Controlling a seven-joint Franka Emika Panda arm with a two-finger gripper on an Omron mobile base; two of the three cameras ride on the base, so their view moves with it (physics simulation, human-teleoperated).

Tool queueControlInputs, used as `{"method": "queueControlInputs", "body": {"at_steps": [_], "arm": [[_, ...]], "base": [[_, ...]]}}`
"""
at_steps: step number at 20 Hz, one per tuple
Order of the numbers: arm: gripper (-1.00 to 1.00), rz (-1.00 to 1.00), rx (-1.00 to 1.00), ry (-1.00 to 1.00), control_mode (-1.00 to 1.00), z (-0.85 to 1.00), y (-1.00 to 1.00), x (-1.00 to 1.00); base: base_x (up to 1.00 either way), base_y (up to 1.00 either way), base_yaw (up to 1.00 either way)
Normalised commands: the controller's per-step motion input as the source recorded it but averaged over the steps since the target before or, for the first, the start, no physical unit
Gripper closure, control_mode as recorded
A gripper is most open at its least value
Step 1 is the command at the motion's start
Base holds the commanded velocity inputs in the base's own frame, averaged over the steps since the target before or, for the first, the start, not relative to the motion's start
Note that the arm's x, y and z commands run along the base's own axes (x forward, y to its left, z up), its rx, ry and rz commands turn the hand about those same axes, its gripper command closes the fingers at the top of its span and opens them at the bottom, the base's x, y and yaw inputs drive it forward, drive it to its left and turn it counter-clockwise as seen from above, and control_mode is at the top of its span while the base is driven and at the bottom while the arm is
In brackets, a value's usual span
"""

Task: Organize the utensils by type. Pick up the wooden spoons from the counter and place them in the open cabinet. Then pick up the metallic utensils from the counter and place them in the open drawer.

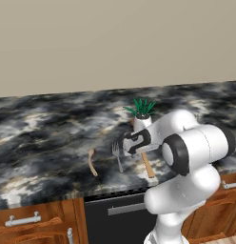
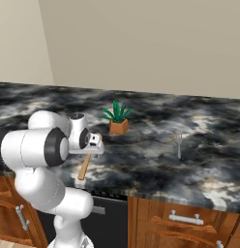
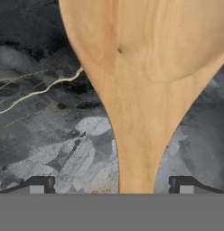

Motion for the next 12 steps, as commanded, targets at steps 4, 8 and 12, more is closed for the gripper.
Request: {"method": "queueControlInputs", "body": {"at_steps": [4,8,12], "arm": [[-1.00,0.00,0.00,0.01,-1.00,-0.20,0.00,0.13],[-1.00,0.00,0.00,0.00,-1.00,-0.15,-0.05,0.13],[1.00,0.00,0.00,0.00,-1.00,-0.01,-0.01,0.05]], "base": [[0.00,0.00,0.00],[0.00,0.00,0.00],[0.00,0.00,0.00]]}}
